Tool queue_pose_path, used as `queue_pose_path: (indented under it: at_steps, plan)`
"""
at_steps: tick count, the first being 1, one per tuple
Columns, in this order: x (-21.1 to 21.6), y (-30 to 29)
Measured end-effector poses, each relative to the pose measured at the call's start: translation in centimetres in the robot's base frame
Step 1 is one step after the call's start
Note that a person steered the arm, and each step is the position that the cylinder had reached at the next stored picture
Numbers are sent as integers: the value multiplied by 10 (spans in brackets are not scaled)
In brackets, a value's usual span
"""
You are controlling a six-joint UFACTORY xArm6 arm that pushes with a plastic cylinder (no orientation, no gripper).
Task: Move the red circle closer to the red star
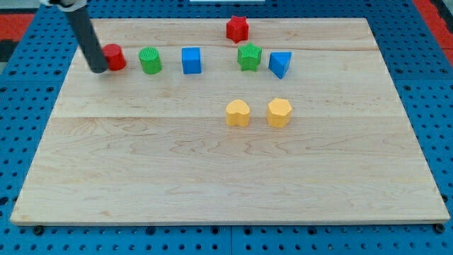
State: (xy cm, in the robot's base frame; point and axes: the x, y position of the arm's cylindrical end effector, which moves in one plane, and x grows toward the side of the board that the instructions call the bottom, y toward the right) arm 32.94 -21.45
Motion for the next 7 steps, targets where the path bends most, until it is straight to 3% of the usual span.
queue_pose_path:
  at_steps: [2,4,7]
  plan:
    - [-34,35]
    - [-56,-3]
    - [-81,83]
